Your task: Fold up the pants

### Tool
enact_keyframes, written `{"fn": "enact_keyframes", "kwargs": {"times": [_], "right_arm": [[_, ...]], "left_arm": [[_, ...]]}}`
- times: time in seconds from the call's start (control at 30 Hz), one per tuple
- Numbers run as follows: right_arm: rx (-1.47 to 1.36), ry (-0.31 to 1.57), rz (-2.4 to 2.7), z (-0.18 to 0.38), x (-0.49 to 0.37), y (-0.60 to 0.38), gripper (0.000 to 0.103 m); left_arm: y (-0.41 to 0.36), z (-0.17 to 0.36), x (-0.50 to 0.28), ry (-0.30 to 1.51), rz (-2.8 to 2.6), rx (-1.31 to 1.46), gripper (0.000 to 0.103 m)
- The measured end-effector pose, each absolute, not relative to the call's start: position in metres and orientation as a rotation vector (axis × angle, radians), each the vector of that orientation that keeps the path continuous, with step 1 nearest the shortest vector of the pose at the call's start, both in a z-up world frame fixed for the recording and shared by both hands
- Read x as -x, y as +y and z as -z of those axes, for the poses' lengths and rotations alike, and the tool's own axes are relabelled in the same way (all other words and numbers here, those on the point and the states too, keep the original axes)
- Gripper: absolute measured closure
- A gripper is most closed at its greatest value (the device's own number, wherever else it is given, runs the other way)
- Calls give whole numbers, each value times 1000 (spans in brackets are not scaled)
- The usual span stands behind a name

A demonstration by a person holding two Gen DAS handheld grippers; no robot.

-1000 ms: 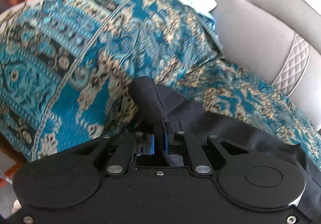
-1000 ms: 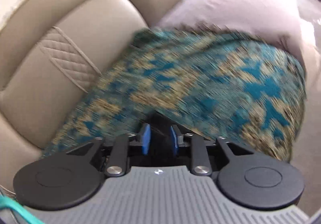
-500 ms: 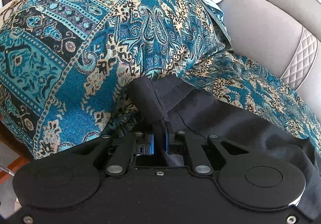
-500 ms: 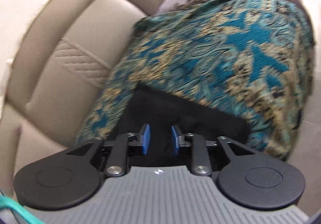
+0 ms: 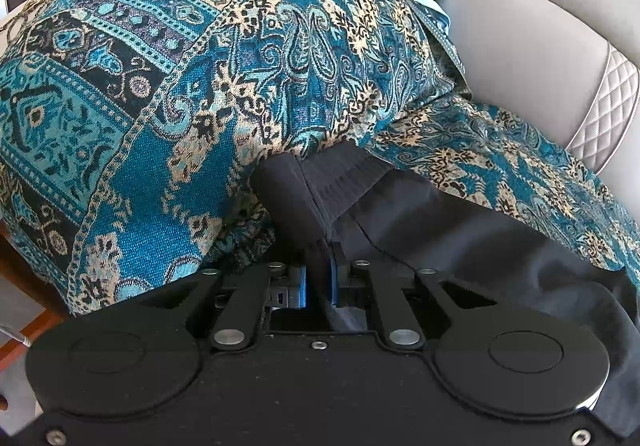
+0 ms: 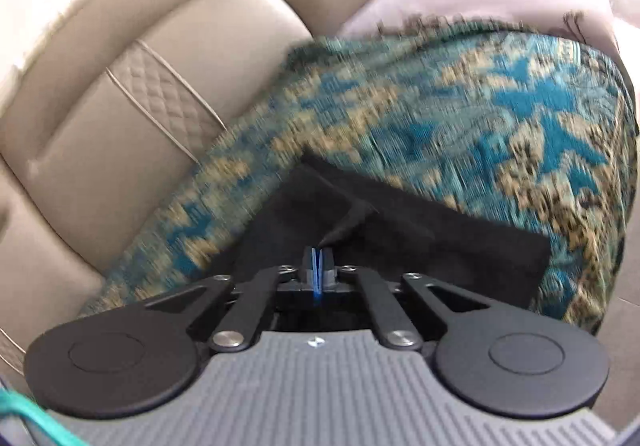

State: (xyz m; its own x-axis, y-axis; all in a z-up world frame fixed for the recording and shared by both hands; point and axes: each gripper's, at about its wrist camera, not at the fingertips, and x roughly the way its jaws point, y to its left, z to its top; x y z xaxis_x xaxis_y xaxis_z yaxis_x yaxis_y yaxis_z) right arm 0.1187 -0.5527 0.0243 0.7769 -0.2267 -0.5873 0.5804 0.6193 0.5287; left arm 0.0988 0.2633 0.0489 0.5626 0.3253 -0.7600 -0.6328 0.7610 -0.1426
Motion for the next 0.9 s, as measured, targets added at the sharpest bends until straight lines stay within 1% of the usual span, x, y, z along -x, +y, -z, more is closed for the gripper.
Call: {"fn": "enact_keyframes", "kwargs": {"times": [0.1,0.17,0.2,0.27,0.37,0.4,0.43,0.47,0.53,0.57,0.6,0.63,0.67,0.7,0.9], "right_arm": [[-814,364,452,-49,-107,-558,101],[-835,319,453,-65,-101,-562,101],[-840,325,461,-72,-99,-563,97],[-830,421,468,-79,-101,-565,94],[-799,522,452,-68,-99,-560,86],[-789,551,446,-61,-99,-558,78],[-789,586,444,-53,-99,-556,72],[-794,609,436,-44,-99,-553,64],[-826,653,399,-28,-100,-548,62],[-846,679,369,-21,-100,-545,60],[-866,708,335,-16,-101,-540,50],[-868,716,303,-14,-100,-534,48],[-853,721,274,-15,-100,-528,42],[-841,736,242,-18,-100,-520,38],[-905,833,62,-11,-92,-476,37]], "left_arm": [[267,-50,-99,789,-582,443,92],[269,-52,-100,786,-580,447,92],[269,-52,-100,785,-579,445,92],[269,-51,-99,785,-579,442,92],[269,-47,-100,794,-586,448,92],[269,-45,-100,797,-587,450,92],[269,-44,-100,800,-587,451,92],[269,-44,-100,801,-587,450,92],[269,-44,-100,800,-584,451,92],[269,-44,-100,799,-583,453,92],[270,-44,-100,799,-582,454,92],[270,-44,-100,798,-582,454,92],[270,-44,-100,798,-581,455,92],[270,-44,-100,798,-581,455,92],[270,-42,-99,802,-583,463,91]]}}
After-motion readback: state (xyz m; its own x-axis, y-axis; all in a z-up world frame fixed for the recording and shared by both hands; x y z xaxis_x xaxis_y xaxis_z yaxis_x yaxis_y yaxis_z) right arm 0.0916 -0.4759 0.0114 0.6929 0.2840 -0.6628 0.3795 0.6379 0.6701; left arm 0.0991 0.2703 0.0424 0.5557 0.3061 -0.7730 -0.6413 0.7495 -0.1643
